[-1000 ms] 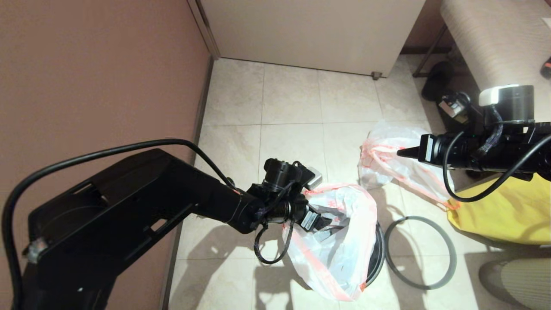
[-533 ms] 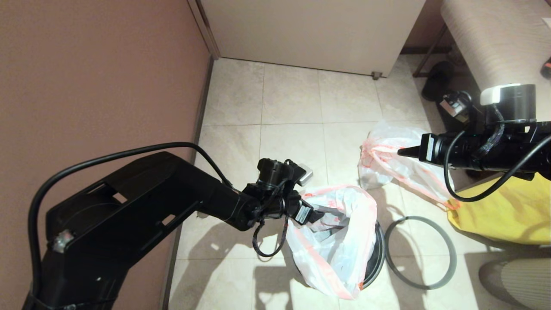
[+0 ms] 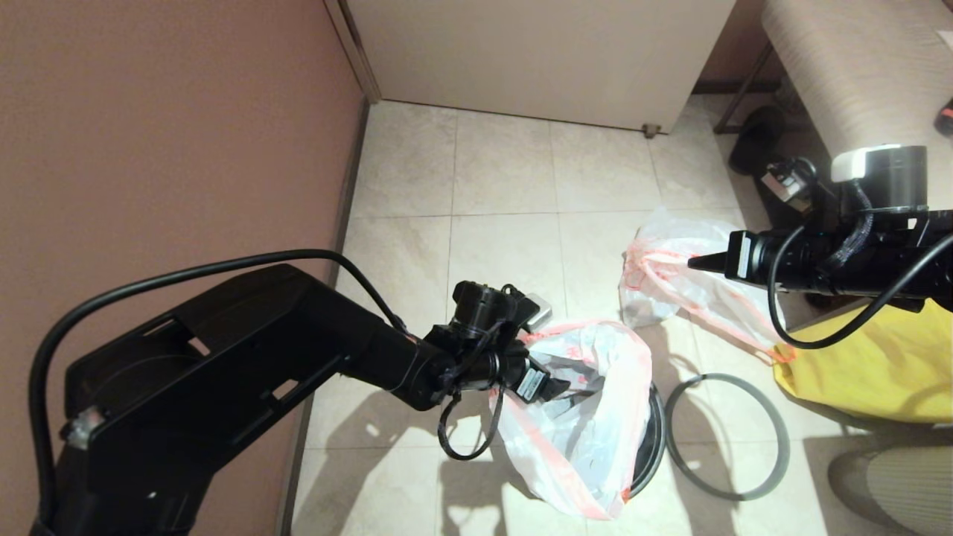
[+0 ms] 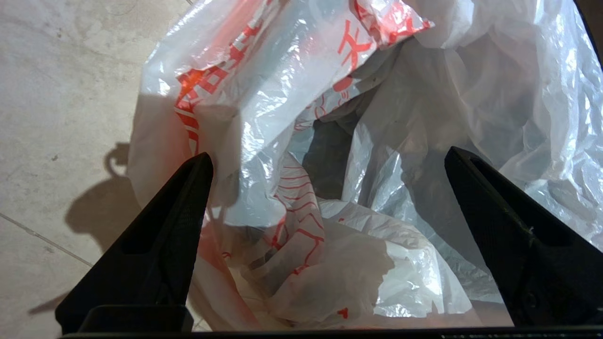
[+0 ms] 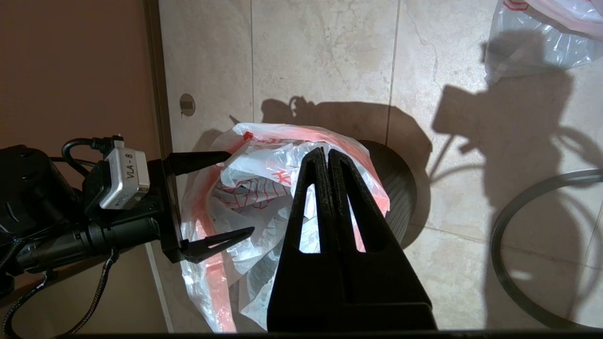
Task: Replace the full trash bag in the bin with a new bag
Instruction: Put the new garbage bag on the trash can
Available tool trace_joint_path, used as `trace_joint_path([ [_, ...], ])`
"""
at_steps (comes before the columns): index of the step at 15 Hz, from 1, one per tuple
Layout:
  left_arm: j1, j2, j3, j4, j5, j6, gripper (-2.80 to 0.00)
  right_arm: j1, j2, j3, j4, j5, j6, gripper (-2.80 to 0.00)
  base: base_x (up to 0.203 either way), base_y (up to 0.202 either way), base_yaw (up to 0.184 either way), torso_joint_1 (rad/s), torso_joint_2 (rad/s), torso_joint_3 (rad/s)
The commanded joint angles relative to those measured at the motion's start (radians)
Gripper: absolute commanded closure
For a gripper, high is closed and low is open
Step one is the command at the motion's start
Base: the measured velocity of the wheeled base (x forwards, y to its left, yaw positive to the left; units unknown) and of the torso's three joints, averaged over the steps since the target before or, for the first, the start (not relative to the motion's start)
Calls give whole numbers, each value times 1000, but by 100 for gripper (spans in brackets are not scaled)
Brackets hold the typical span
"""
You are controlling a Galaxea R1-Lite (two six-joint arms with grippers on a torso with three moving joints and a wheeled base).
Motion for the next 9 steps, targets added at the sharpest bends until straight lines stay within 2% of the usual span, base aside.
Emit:
trace_joint_path([
  [1, -6, 10, 5, 1, 0, 22, -280, -1, 0, 0, -1, 3, 2, 0, 0, 0, 0, 0, 0, 0],
  [3, -1, 46, 6, 7, -1, 68, -280, -7, -3, -1, -1, 3, 3, 0, 0, 0, 0, 0, 0, 0],
  [7, 11, 69, 6, 7, 0, 71, -280, -11, -6, -1, -1, 3, 3, 0, 0, 0, 0, 0, 0, 0],
  [8, 15, 66, 6, 2, 0, 67, 0, -11, -9, -1, -1, 4, 3, 0, 0, 0, 0, 0, 0, 0],
  [9, 16, 61, 9, -1, 0, 66, 0, -10, -9, -1, -1, 4, 3, 0, 0, 0, 0, 0, 0, 0],
])
